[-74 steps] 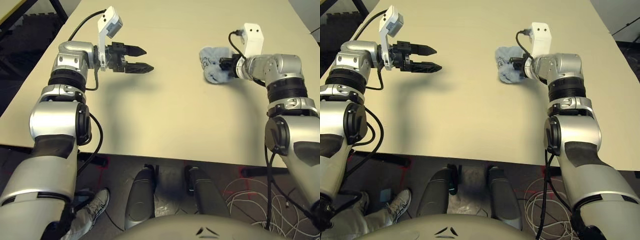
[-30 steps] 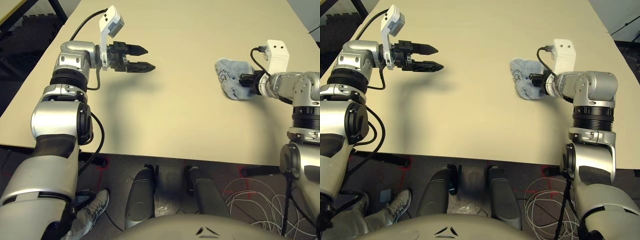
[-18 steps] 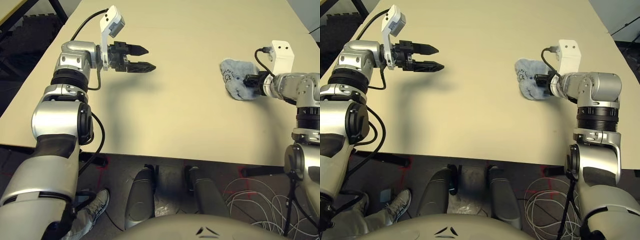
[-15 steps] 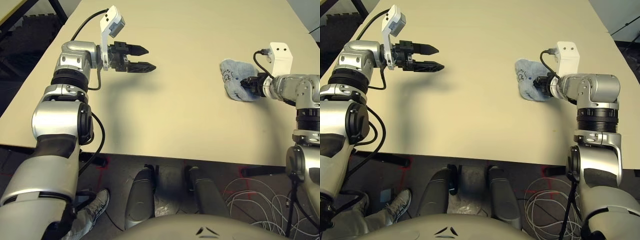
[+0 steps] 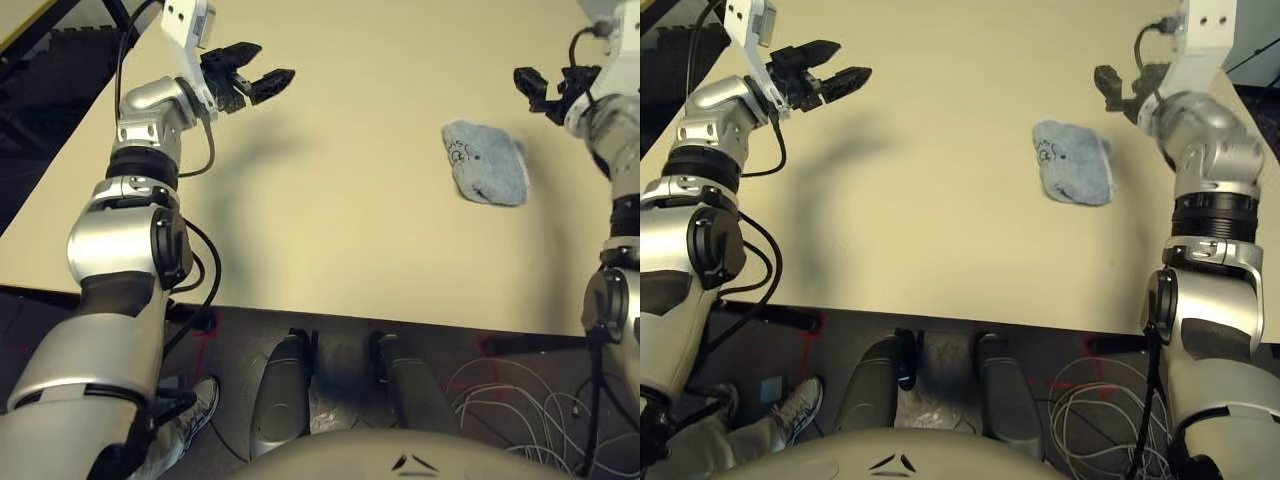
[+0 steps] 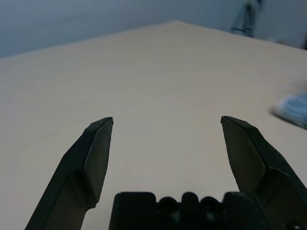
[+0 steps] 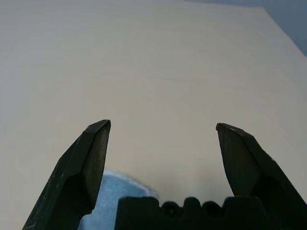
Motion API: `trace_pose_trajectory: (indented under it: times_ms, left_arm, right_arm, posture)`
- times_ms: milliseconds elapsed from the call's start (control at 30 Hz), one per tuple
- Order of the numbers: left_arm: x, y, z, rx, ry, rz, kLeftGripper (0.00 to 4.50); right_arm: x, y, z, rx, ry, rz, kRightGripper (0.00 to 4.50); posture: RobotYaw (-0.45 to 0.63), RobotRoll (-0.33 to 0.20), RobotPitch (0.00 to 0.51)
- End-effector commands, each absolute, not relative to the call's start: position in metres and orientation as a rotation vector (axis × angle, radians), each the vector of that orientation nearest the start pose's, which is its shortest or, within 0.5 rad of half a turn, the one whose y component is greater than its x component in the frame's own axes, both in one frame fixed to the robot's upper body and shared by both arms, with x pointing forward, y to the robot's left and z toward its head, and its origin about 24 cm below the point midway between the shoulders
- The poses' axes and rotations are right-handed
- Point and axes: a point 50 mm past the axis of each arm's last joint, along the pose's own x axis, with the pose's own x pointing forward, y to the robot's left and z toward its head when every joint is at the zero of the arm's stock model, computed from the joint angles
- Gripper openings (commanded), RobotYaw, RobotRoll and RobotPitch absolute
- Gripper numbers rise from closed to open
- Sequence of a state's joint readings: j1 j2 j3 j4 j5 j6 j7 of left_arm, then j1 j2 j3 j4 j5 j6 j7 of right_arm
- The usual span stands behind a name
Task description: Wipe the water off the table with a rag.
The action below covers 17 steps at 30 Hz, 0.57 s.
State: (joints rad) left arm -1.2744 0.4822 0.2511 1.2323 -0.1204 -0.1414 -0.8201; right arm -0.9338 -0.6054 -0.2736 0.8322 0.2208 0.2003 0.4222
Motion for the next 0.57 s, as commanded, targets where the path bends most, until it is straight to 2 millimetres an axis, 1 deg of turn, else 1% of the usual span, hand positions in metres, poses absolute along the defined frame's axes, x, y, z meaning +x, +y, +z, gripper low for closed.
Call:
trace_pose_trajectory:
  times_ms: [33,100,300,433,567]
  left_arm:
    - [0.41,0.227,0.234,0.049,-0.268,-0.383,4.5]
    - [0.411,0.233,0.226,0.016,-0.261,-0.286,4.5]
    - [0.406,0.248,0.193,0.09,-0.225,-0.033,4.5]
    - [0.405,0.248,0.18,0.077,-0.198,0.022,4.5]
    - [0.404,0.247,0.167,0.082,-0.165,0.041,4.5]
  right_arm:
    - [0.379,-0.311,0.187,-0.063,-0.033,0.024,4.48]
    - [0.378,-0.317,0.18,-0.053,-0.019,-0.008,4.48]
    - [0.371,-0.332,0.164,-0.025,0.025,-0.099,4.48]
    - [0.367,-0.341,0.162,-0.026,0.035,-0.145,4.48]
    - [0.365,-0.344,0.16,-0.037,0.046,-0.173,4.48]
  posture:
    - [0.04,0.0,0.199]
    - [0.04,0.0,0.205]
    - [0.03,0.0,0.215]
    - [0.03,0.0,0.217]
    - [0.01,0.0,0.216]
